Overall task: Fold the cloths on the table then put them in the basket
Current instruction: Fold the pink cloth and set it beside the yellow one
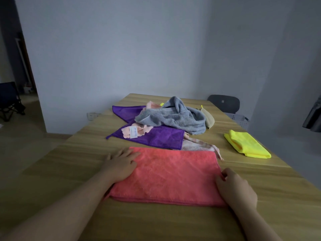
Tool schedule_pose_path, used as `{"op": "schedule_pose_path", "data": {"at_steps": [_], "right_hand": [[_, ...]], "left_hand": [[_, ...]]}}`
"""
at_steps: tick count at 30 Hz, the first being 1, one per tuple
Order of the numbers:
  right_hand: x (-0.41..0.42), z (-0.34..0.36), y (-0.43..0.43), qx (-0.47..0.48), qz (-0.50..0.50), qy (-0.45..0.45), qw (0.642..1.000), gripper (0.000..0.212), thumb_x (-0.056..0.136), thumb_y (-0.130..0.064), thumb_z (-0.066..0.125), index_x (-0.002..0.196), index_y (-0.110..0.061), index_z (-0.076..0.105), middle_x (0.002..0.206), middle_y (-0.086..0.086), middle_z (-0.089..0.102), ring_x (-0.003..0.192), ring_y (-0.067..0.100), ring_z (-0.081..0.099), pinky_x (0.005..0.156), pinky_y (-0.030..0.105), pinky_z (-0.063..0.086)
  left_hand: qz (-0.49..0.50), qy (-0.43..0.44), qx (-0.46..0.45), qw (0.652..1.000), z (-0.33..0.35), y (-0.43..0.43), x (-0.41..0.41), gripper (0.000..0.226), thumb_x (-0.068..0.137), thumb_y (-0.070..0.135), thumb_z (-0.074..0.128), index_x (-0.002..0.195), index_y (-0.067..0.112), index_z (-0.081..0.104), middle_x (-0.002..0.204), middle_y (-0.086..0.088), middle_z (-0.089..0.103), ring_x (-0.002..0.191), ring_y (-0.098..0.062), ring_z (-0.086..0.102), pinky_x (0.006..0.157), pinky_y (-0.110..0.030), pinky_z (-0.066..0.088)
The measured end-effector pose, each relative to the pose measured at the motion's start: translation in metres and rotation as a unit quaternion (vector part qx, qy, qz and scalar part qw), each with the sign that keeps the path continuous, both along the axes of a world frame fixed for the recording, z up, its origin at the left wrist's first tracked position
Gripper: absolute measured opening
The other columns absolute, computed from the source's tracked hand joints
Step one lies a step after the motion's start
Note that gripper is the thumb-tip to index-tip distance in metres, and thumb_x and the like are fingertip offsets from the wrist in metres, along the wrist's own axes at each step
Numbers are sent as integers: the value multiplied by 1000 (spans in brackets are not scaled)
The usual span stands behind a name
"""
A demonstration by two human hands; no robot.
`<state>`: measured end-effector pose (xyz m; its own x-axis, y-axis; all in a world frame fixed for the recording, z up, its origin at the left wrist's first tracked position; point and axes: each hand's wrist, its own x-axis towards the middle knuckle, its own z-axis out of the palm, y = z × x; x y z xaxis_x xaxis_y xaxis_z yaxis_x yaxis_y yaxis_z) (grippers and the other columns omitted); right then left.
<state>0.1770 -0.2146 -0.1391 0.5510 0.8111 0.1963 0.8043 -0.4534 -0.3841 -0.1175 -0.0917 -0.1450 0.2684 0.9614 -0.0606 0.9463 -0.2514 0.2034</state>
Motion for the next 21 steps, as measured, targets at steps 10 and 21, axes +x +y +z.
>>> {"op": "schedule_pose_path", "data": {"at_steps": [10,21], "right_hand": [[-15,46,15,128,92,492,856,16,87,-14,61,102,-9,66,93,15,68,82,28,63,72,38,51],[-154,59,68,70,285,543,787,18,87,-5,58,73,-16,60,67,5,59,57,13,52,58,25,44]], "left_hand": [[105,-511,53,852,10,-30,-12,26,90,14,55,88,38,62,99,12,66,86,-3,60,65,-22,44],[140,-549,0,824,2,-27,-15,27,84,1,48,88,25,60,91,-12,69,76,-24,63,66,-36,51]]}}
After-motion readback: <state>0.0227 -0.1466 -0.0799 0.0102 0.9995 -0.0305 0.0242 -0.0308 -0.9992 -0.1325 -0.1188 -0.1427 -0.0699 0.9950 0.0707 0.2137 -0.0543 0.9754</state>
